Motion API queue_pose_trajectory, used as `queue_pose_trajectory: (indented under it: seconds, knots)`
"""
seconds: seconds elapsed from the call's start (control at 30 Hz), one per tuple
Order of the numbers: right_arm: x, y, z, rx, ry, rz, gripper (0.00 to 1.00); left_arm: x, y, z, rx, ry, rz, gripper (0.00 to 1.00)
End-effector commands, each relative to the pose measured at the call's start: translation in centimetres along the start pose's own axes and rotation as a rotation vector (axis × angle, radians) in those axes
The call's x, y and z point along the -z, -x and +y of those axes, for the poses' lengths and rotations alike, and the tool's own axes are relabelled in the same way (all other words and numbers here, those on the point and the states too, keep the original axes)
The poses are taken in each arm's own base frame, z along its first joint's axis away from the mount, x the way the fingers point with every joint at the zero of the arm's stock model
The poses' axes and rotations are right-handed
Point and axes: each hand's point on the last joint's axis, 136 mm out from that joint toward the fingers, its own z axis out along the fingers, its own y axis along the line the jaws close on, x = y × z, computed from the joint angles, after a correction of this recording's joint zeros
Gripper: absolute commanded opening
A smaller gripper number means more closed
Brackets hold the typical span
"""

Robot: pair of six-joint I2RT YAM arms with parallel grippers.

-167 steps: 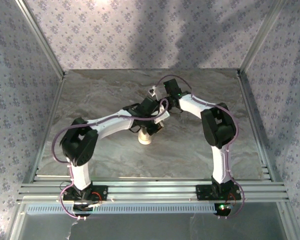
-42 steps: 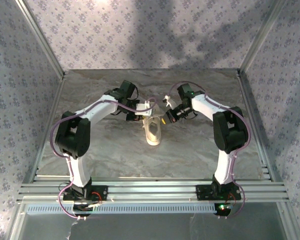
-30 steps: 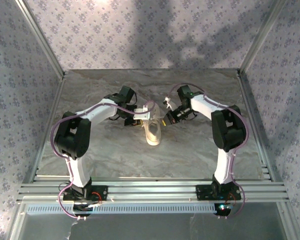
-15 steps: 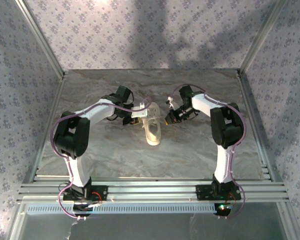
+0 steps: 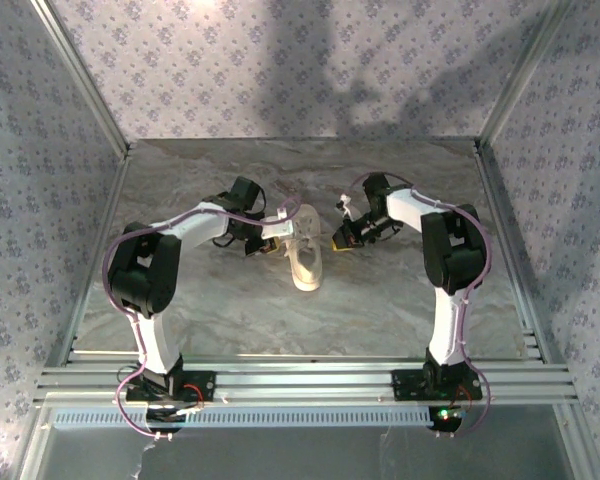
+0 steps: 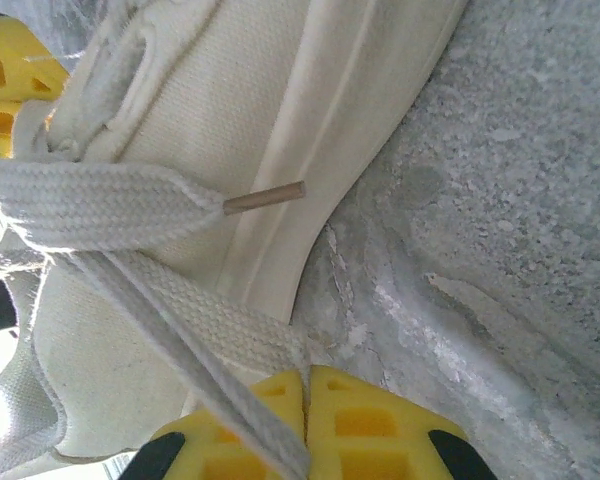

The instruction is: Tie the shoes

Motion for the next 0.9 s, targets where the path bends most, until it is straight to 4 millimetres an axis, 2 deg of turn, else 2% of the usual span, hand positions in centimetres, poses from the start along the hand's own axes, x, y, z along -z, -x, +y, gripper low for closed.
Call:
queue_pose_trajectory:
  seconds: [0.0, 0.67, 0.87]
  knots:
    - [-0.1, -1.5, -3.0, -0.110, -0.044, 0.035, 0.00, 0.1, -3.8, -0.8, 0.086, -0.022, 0.121, 0.00]
    - [-1.0, -3.5, -5.0, -0.183, -0.099, 0.090, 0.00, 0.3, -5.4, -1.5, 0.144, 0.003, 0.129, 0.00]
    - [-0.5, -3.5, -5.4, -0.179, -0.145, 0.086, 0.00, 0.5, -5.9, -1.5, 0.150, 0.018, 0.148, 0.00]
